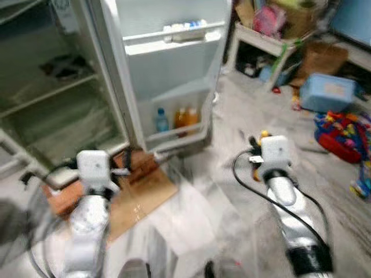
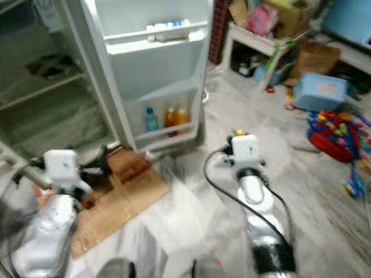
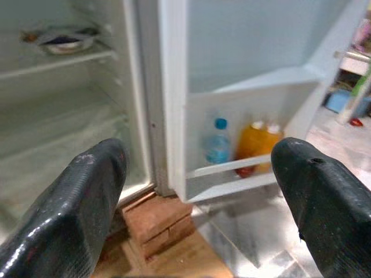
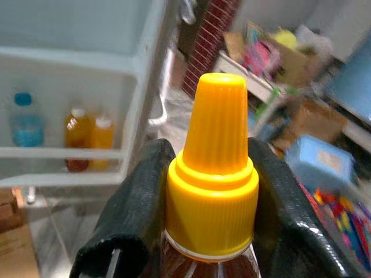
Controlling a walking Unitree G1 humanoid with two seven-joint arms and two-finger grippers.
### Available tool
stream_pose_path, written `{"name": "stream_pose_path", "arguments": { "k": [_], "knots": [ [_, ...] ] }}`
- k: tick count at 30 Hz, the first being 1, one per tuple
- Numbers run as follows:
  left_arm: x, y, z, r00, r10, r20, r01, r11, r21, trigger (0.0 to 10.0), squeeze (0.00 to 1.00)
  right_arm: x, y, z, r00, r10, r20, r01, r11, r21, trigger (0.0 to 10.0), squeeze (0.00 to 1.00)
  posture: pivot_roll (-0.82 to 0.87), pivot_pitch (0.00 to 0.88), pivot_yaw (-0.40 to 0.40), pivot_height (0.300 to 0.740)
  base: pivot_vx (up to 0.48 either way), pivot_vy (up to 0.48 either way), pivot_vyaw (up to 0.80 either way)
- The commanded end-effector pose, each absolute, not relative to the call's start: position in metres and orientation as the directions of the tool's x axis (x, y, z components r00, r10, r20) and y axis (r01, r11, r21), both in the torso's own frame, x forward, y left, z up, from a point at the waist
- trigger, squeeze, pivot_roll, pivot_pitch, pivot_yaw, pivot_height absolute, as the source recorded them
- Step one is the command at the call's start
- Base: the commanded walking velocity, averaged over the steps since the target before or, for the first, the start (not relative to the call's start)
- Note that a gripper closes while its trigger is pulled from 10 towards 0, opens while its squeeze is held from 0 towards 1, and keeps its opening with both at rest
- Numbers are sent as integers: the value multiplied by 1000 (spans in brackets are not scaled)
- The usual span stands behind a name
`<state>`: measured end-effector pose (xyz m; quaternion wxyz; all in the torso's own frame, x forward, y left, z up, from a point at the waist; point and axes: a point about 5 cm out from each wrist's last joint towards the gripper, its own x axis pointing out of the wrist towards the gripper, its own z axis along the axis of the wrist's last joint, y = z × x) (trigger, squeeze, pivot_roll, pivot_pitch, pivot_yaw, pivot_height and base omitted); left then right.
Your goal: Restocking fridge
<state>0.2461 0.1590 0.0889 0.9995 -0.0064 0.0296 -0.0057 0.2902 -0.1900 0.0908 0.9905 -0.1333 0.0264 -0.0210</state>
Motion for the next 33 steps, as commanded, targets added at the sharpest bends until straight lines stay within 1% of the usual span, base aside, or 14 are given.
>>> {"name": "stream_pose_path", "arguments": {
  "k": [1, 5, 7, 11, 14, 16, 17, 18, 22, 26, 33],
  "knots": [
    [246, 173, 90, 997, 47, -65, -46, 999, 14, 10000, 0, 295, -174, 104, 1000, 16, 15, -12, 972, -236, 10000, 0, 20, 105, -26, 740, 0, 0, 800],
    [247, 179, 88, 992, 109, -69, -106, 993, 43, 10000, 0, 293, -159, 106, 992, 125, 26, -116, 967, -226, 10000, 0, 19, 105, -26, 740, 0, 0, 800],
    [247, 180, 88, 990, 124, -67, -121, 991, 54, 10000, 0, 293, -156, 107, 989, 142, 31, -132, 967, -216, 10000, 0, 18, 105, -27, 740, 0, 0, 800],
    [248, 184, 88, 987, 146, -67, -141, 987, 74, 10000, 0, 294, -151, 112, 983, 176, 46, -164, 968, -188, 10000, 0, 19, 104, -27, 740, 0, 0, 0],
    [247, 188, 87, 984, 161, -70, -157, 986, 62, 10000, 0, 295, -146, 116, 975, 212, 64, -196, 960, -199, 10000, 0, 20, 103, -28, 740, 0, 0, 0],
    [247, 188, 87, 983, 166, -73, -162, 985, 56, 10000, 0, 296, -145, 118, 971, 228, 71, -209, 954, -214, 10000, 0, 20, 103, -29, 740, 255, 0, 225],
    [247, 189, 87, 983, 167, -73, -164, 986, 38, 10000, 0, 296, -145, 119, 969, 236, 75, -210, 945, -250, 10000, 0, 20, 100, -29, 740, 277, 0, 800],
    [247, 188, 87, 983, 166, -73, -164, 986, 36, 10000, 0, 296, -145, 119, 969, 235, 76, -209, 944, -254, 10000, 0, 20, 100, -29, 740, 270, 0, 800],
    [248, 187, 87, 984, 163, -69, -160, 986, 44, 10000, 0, 297, -147, 118, 972, 225, 72, -204, 953, -223, 10000, 0, 22, 98, -30, 740, 303, 0, 606],
    [248, 187, 87, 984, 166, -67, -163, 986, 45, 10000, 0, 298, -146, 119, 970, 233, 71, -213, 952, -220, 10000, 0, 20, 93, -29, 740, 323, 0, 0],
    [250, 186, 88, 986, 158, -61, -156, 987, 40, 10000, 0, 301, -144, 124, 966, 239, 96, -215, 953, -215, 10000, 0, 19, 89, -28, 740, 480, 0, 0]
  ]
}}
